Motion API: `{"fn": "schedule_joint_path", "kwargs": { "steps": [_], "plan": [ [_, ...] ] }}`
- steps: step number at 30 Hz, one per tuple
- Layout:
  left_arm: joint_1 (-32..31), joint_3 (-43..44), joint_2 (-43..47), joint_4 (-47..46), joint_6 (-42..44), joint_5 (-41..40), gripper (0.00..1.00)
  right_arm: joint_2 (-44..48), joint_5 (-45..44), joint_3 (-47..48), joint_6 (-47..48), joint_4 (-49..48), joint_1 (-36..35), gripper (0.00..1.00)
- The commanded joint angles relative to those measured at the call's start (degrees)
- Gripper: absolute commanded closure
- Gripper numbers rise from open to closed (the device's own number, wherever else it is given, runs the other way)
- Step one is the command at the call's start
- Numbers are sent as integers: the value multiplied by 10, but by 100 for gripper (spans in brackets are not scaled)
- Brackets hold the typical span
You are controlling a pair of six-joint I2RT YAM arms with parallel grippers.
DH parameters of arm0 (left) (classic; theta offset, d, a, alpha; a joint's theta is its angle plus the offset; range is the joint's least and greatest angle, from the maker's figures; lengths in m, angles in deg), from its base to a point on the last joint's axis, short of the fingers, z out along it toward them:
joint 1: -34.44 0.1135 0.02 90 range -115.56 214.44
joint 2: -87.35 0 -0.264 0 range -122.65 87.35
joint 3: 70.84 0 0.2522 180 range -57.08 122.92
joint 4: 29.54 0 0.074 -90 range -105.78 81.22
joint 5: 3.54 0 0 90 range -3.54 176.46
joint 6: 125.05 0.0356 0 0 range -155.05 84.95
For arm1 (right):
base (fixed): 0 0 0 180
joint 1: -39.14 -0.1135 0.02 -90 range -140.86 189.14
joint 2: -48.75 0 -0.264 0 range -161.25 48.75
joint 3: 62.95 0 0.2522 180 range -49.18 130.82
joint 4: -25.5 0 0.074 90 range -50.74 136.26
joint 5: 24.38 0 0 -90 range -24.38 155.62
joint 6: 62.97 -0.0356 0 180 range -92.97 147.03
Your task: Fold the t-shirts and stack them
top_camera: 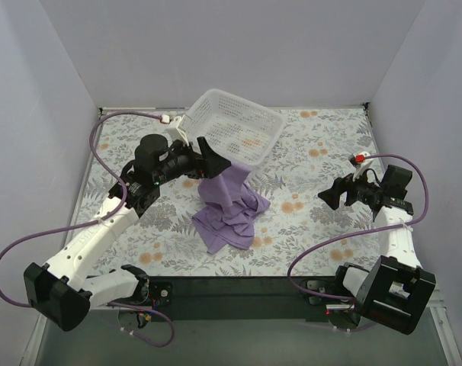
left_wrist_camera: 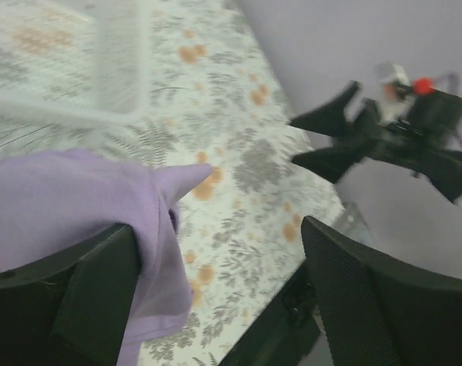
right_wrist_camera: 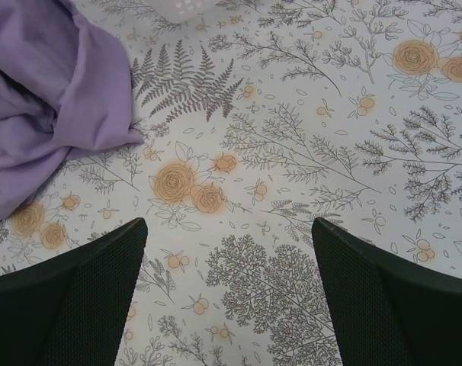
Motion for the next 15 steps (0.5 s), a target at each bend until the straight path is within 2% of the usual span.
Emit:
{"fn": "schedule_joint_path", "kwargs": {
  "steps": [1,3,6,8,9,10,11,12,13,14,15],
  "plan": [
    [1,-32,45,69,12,-216,17,-2,19,5,3,-15,3,5],
    [14,-53,24,70,-37,-267,12,-6,18,6,3,-15,3,5],
    [43,-35,-37,52,-59,-231,12,-7,18,6,3,-14,3,5],
    [43,-31,-64,-9,-15,-59,37,-2,16,5,3,-15,3,5],
    [44,-32,-77,-51,-9,-16,40,0,16,5,3,-14,3,5],
    [44,-29,-85,-64,-2,83,45,5,14,5,3,-15,3,5],
    [40,-19,-104,-73,16,134,47,6,14,5,4,-15,4,5],
    [36,-17,-120,-61,24,228,51,7,14,5,4,-15,3,5],
    [27,-11,-127,-47,44,279,51,6,16,6,3,-15,4,5],
    [23,-7,-134,5,58,288,50,5,18,6,1,-15,4,5],
    [18,-3,-135,36,94,283,44,2,20,8,0,-14,3,5]
  ]
}}
